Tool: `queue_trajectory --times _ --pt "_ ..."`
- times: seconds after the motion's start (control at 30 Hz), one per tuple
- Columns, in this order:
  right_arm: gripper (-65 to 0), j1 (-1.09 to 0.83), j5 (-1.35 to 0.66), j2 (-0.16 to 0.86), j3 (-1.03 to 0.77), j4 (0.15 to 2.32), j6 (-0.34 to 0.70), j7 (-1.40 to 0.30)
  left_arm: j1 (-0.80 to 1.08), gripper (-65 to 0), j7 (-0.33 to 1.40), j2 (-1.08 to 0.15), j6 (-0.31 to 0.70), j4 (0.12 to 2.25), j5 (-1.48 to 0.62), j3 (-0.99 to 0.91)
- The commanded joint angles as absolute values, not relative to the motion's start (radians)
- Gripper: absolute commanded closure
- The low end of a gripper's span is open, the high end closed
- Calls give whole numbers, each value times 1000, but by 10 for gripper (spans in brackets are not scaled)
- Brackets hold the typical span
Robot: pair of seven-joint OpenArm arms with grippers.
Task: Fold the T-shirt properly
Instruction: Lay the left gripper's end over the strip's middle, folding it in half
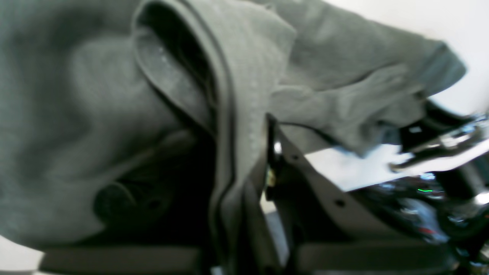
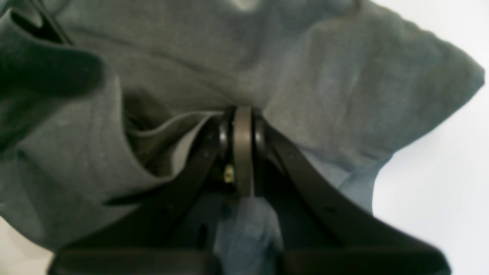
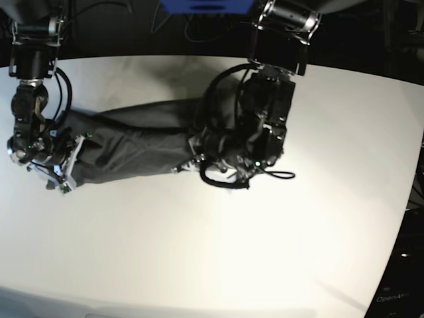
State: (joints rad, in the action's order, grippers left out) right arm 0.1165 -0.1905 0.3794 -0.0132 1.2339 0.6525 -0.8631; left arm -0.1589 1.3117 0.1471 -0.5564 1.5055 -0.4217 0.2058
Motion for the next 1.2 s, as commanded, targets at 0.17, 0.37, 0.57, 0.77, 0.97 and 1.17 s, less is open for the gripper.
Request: queue_trajectory --times 0.17,0.37,0.57,0.77,0.97,1.17 --pt "-13 76 -199 352 5 1210 698 -960 -205 -36 1310 157 -659 1532 -584 168" --pt "-13 76 -199 352 5 1210 698 -960 -237 -36 1308 157 -698 1537 -650 168" --pt "-13 61 -199 352 5 1211 698 -960 -243 -36 1216 157 -698 1524 -654 171" --pt "-13 56 -197 354 5 1208 698 -929 -243 -36 1208 157 -698 1523 -654 174" --pt "-13 56 -197 354 5 1208 698 -928 -243 -36 1214 157 -698 1523 -654 176" --pt "-13 56 -197 354 5 1208 698 -928 -259 -36 1214 157 -698 1480 -654 245"
